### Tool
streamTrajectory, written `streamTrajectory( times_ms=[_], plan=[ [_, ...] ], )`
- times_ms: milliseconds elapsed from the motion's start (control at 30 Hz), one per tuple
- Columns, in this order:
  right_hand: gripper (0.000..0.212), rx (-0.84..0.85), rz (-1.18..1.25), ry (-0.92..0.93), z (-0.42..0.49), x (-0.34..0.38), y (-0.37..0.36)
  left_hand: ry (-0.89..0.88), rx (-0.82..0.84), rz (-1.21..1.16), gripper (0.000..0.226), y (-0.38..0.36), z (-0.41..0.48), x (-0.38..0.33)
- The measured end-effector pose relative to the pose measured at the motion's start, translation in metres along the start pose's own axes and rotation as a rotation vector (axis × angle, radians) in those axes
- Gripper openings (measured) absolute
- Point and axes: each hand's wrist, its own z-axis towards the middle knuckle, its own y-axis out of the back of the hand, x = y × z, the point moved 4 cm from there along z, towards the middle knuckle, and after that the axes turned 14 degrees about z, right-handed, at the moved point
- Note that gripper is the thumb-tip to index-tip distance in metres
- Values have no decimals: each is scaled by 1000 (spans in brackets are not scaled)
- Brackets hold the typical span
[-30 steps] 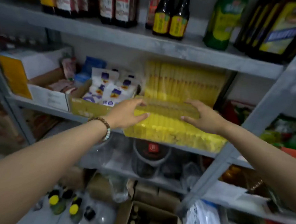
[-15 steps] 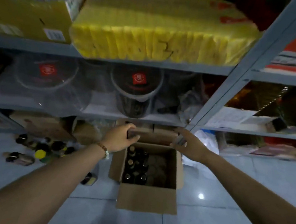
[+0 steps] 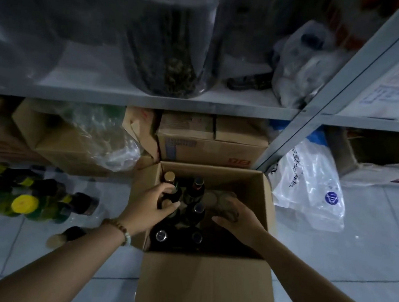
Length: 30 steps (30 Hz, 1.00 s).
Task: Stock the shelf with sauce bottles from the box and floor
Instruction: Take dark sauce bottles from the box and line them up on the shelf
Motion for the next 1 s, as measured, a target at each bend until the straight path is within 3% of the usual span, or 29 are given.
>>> streamTrajectory(
  times_ms=[133,300,433,533,700,833,1000],
  plan=[
    [60,3,71,12,49,-40,-19,-86,-15,-5,52,-29,45,21],
    [62,19,180,59,109,-54,-26,-217,-283,298,59,-24,90,44],
    [59,-13,100,182,143,-54,-28,-275,-278,277,60,-19,112,57],
    [49,28,90,239,165,-64,-35,-354,-322,488,59,-19,121,67],
    [41,22,70,379,184,-79,-46,-313,-319,768,48,-27,136,72],
    [25,37,91,417,186,-78,-53,-293,-342,753,40,-27,136,64],
    [24,17,103,466,182,-77,-55,-304,-318,665,35,-29,134,64]
  ],
)
